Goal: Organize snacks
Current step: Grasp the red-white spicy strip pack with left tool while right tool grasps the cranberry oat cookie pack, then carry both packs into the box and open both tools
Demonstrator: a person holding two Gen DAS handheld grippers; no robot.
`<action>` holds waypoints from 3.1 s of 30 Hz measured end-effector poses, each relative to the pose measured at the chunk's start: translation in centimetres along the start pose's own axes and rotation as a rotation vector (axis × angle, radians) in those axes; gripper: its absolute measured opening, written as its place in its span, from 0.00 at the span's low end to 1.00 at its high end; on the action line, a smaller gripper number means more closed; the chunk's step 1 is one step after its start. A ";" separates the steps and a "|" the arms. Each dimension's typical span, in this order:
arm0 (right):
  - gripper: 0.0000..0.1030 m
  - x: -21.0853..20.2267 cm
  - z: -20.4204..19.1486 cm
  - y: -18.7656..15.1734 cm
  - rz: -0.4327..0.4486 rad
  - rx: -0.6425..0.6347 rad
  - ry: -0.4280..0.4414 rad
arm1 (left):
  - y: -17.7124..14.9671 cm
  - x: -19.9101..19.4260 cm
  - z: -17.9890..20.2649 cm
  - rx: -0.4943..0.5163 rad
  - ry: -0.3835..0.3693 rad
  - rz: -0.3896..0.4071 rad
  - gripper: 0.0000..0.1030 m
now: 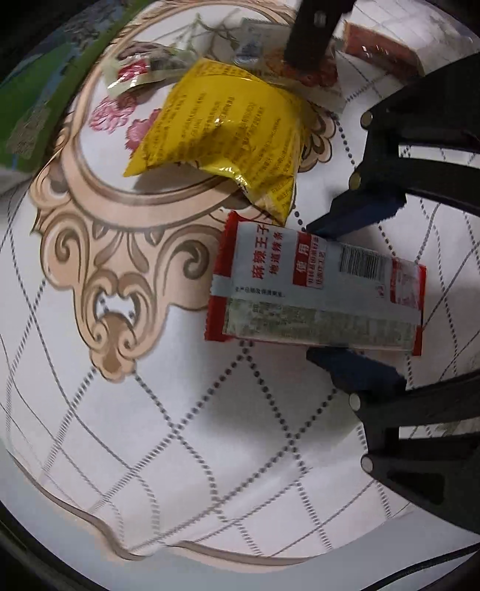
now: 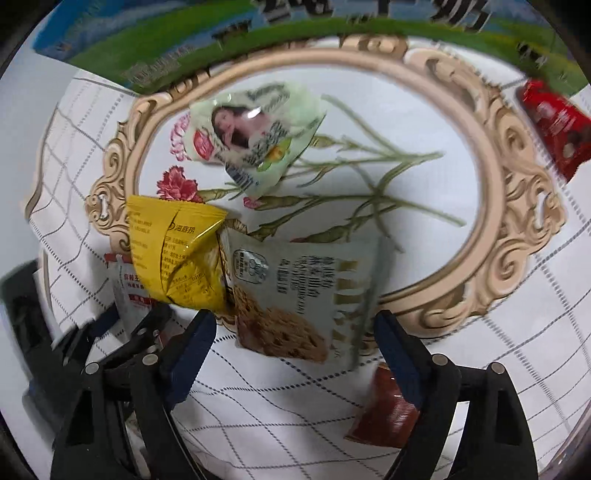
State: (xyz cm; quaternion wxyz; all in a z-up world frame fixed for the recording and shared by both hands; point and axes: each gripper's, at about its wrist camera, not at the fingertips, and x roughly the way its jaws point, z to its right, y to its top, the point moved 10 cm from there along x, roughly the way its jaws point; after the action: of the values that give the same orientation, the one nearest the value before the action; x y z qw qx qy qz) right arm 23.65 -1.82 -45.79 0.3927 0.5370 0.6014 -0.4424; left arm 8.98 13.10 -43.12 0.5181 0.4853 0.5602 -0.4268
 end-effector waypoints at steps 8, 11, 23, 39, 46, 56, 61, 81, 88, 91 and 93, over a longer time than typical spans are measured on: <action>0.69 1.9 -0.6 -0.4 0.050 -0.032 -0.073 | -1.4 2.0 -0.3 -0.058 -0.088 -0.078 0.54; 0.63 1.6 0.0 -1.6 0.052 -0.078 -0.089 | -1.2 2.0 -0.2 -0.066 -0.082 -0.073 0.54; 0.67 2.8 0.4 -5.0 0.004 -0.191 -0.185 | -5.7 2.0 2.3 0.003 -0.100 -0.108 0.53; 0.58 -1.9 0.6 -4.5 0.067 -0.205 -0.096 | -6.0 -3.9 4.1 -0.008 -0.160 -0.043 0.41; 0.58 -9.0 -0.2 -4.5 0.121 -0.236 -0.001 | -4.4 -10.1 5.2 -0.014 -0.259 0.015 0.41; 0.58 -20.6 -0.8 0.1 0.298 -0.212 0.128 | 5.6 -20.0 8.7 0.116 -0.434 0.154 0.41; 0.58 -24.9 -0.8 6.8 0.407 -0.202 0.084 | 12.9 -24.4 11.5 0.204 -0.416 0.220 0.41; 0.58 -17.4 -1.1 20.0 0.269 -0.186 0.048 | 26.3 -13.8 14.2 0.228 -0.222 -0.054 0.43; 0.86 -14.1 -0.6 19.9 0.162 -0.173 0.063 | 25.4 -11.2 13.7 0.193 -0.237 -0.106 0.81; 0.92 -13.7 -0.1 19.9 0.156 -0.166 0.047 | 25.2 -11.3 13.5 0.197 -0.238 -0.086 0.89; 0.93 -13.7 0.2 19.9 0.153 -0.166 0.037 | 25.0 -11.5 13.5 0.193 -0.242 -0.081 0.89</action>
State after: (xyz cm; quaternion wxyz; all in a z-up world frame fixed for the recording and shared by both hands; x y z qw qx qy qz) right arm 44.96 -5.50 -35.03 0.4574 0.5550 0.6002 -0.3500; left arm 35.80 2.85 -32.36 0.5150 0.4549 0.4692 -0.5547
